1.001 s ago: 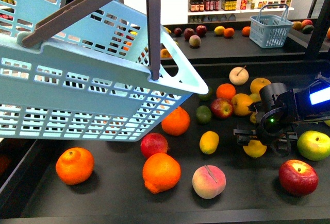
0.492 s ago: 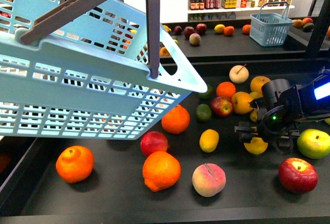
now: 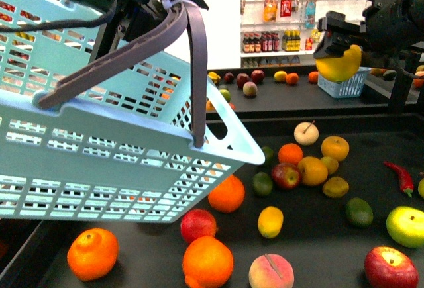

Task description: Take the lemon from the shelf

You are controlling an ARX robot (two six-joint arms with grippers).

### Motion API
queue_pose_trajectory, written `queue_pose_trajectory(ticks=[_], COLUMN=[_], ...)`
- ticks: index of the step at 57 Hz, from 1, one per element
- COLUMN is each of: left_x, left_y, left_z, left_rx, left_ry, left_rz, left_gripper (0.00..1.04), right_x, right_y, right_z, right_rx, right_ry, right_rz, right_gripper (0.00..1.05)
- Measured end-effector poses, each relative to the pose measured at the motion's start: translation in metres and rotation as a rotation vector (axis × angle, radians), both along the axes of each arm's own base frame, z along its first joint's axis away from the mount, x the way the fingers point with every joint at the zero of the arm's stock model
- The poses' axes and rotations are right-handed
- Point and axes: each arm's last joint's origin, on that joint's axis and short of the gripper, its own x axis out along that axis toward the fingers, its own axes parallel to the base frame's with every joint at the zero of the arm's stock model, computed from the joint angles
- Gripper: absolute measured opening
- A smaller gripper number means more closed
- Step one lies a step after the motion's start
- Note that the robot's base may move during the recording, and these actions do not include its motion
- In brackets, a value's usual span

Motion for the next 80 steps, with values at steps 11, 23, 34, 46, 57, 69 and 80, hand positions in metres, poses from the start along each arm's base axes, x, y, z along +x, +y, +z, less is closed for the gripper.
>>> queue_pose_trajectory(ticks=[11,23,34,46,57,69,80], left_x=[0.000,0.000,0.000,0.000,0.001,0.001,0.002], left_y=[0.000,0.000,0.000,0.001,0.003,0.005,0.006], left_z=[0.000,0.000,0.000,0.000,-0.003,-0.004,-0.005], left_rx=[0.000,0.000,0.000,0.003,0.008,0.012,0.014], left_ry=[0.000,0.000,0.000,-0.001,0.004,0.008,0.008], left_rz=[0.001,-0.001,0.000,0.008,0.016,0.028,0.037], left_gripper=[0.11,0.11,0.11,0.10,0.10,0.10,0.10], right_x=[-0.034,-0.058,-0.067,-0.063,-0.057,-0.054,-0.054], right_y=[0.049,0.095,0.126,0.140,0.147,0.152,0.154], right_z=[0.032,0.046,0.044,0.036,0.027,0.022,0.021], right_rx=[0.074,0.101,0.110,0.112,0.142,0.171,0.175], right_ry=[-0.016,-0.003,0.015,0.039,0.070,0.082,0.076], right_rz=[0.139,0.276,0.374,0.385,0.386,0.383,0.384], right_gripper=[0.65,0.65,0.65,0.65,0.65,0.65,0.82])
